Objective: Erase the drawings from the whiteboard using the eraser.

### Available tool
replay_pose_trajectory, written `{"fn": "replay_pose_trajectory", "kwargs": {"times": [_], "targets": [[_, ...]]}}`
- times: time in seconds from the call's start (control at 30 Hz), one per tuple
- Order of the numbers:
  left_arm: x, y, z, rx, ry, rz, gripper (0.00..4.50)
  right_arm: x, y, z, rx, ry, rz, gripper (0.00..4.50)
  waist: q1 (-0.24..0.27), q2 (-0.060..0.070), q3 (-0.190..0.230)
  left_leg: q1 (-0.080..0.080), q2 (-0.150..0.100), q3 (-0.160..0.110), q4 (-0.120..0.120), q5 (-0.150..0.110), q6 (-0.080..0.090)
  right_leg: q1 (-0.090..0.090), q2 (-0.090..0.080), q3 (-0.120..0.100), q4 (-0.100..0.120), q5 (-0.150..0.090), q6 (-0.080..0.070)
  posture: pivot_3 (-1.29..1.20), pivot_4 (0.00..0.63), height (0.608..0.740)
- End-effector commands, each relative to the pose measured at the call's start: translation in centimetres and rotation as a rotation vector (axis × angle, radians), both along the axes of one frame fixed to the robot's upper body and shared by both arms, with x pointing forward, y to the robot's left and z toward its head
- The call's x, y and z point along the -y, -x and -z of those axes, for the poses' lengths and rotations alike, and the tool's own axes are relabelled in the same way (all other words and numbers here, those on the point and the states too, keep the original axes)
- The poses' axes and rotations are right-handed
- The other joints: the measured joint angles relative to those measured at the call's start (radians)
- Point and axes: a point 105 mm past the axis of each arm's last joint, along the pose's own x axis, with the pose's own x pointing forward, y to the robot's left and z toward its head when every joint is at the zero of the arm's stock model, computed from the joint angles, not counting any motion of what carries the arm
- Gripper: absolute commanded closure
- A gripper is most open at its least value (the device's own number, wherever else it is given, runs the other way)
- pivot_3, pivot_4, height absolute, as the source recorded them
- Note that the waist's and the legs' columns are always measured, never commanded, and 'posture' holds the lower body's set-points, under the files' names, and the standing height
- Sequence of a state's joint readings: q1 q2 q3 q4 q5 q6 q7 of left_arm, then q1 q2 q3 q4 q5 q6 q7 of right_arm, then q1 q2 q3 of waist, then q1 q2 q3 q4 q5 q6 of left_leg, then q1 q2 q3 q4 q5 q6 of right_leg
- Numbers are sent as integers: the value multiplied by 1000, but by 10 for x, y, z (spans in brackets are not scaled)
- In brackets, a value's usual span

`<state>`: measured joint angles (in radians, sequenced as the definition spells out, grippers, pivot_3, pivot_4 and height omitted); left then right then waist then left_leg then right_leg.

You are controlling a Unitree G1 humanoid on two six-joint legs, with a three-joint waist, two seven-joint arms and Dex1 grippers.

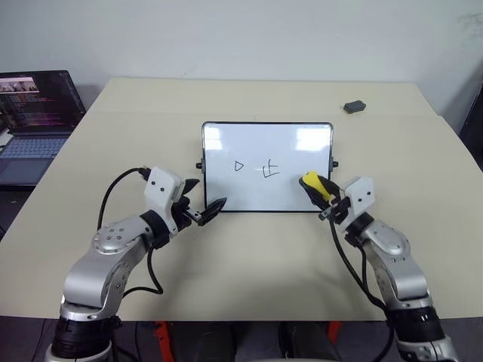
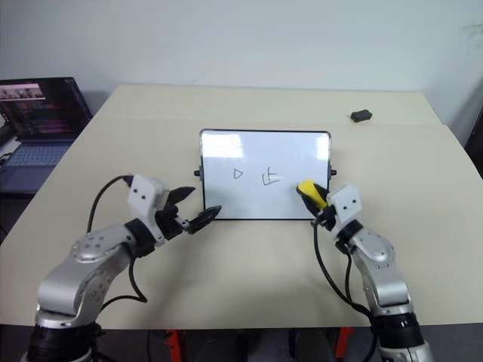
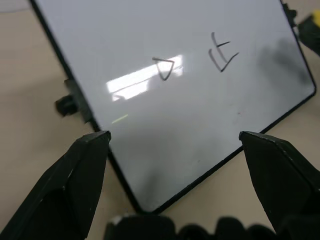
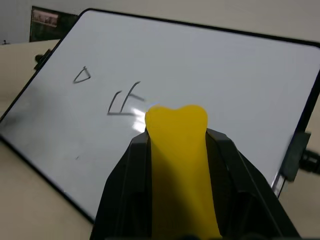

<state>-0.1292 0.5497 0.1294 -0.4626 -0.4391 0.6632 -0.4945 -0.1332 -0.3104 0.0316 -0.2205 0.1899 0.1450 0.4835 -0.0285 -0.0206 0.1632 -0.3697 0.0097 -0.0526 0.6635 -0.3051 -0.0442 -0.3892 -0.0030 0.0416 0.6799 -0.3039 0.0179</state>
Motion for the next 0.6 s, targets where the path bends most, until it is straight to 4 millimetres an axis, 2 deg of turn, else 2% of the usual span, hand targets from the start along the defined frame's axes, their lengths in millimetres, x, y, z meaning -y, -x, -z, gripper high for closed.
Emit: {"fn": "replay_pose_trajectory", "kwargs": {"times": [0.03,0.13,0.23,0.37,0.6], "targets": [[-7,2,-18,94,-7,-49,0,0,8,-15,56,13,-19,3377,0,0,0,2,0,0,0,0,0,1,0,0,1,0,0,0,150,740],[-17,3,-17,95,-17,-103,0,2,13,-7,59,81,-27,3377,0,0,0,5,0,0,0,0,0,4,0,0,1,0,0,0,150,740],[-19,5,-18,94,-25,-112,0,1,14,2,91,188,-55,3377,-1,0,0,5,0,1,0,0,0,3,1,0,1,0,0,0,150,740],[-18,5,-23,105,-23,-126,0,-9,-4,-15,193,194,-48,3377,-6,0,0,5,0,1,0,0,0,3,1,1,1,0,0,0,150,740],[-12,3,-27,105,-34,-99,0,-40,-33,-39,307,176,-112,3377,-3,0,0,5,0,1,0,1,-1,3,1,0,0,0,0,0,150,740]]}}
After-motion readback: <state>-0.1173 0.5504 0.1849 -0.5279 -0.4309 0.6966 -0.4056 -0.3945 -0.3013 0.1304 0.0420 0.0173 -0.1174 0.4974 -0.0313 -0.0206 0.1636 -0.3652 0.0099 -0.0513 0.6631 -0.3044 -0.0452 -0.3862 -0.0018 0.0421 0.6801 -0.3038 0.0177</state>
